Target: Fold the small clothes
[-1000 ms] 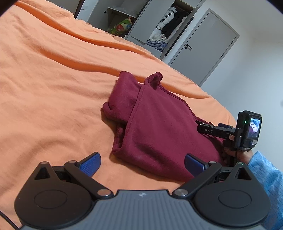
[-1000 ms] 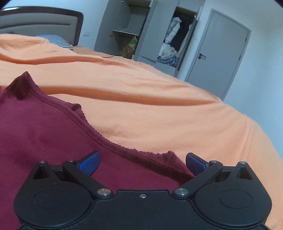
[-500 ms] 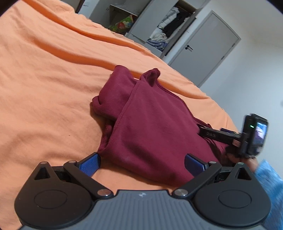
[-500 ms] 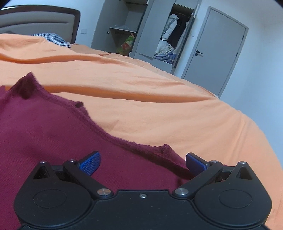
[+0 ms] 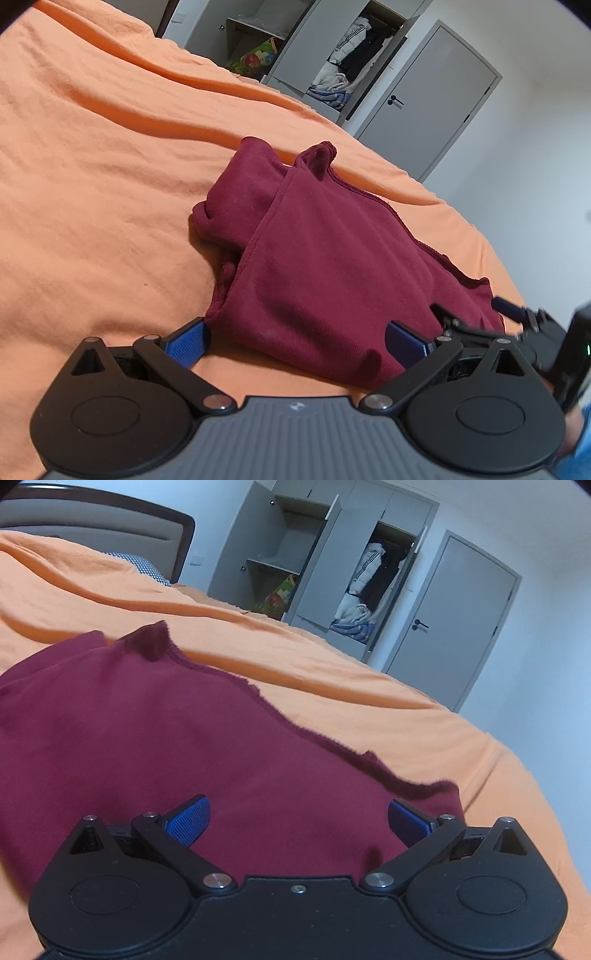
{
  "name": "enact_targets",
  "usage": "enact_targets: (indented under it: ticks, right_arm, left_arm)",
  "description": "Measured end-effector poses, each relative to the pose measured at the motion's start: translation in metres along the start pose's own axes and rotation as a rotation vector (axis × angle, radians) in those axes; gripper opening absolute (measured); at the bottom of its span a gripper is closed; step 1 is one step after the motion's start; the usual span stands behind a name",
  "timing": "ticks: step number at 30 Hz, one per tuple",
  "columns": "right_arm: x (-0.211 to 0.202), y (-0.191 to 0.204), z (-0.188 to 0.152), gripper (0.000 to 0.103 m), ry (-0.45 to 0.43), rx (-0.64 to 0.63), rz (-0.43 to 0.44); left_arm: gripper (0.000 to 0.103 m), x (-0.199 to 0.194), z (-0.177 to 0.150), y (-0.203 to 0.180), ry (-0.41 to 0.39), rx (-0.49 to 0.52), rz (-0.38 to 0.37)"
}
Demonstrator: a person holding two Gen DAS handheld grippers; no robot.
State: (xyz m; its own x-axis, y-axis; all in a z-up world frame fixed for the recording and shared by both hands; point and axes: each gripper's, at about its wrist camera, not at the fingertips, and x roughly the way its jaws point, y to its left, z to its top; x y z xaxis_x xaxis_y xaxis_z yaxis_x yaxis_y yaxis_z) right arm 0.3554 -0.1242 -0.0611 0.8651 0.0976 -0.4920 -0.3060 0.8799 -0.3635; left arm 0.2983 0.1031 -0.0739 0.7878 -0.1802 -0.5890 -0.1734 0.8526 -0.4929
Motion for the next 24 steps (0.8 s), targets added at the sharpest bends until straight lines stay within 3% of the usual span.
enact_targets:
  ticks: [5, 11, 18, 21, 24]
  right_arm:
    - [-0.013, 0.004, -0.018, 0.102, -0.036, 0.069, -0.049]
    - [-0.024, 0.02, -0.024, 0.102, -0.081, 0.007, -0.13]
    - [-0.036, 0.018, -0.032, 0.102, -0.051, 0.048, -0.087]
    - [-0.038, 0.02, -0.037, 0.102, -0.056, 0.064, -0.083]
    - [-0.036, 0.021, -0.038, 0.102, -0.051, 0.064, -0.08]
  left_arm:
    - [0.103, 0.001, -0.001, 0.0, -0.002, 0.011, 0.003]
    - [0.103, 0.0, -0.002, -0.002, -0.003, 0.031, 0.012]
    - [0.103, 0.002, 0.002, 0.002, 0.004, 0.014, 0.006]
    - [0.102, 0.005, 0.008, 0.009, 0.009, -0.051, 0.001]
    - [0.092, 0.006, 0.015, 0.014, -0.001, -0.133, 0.021]
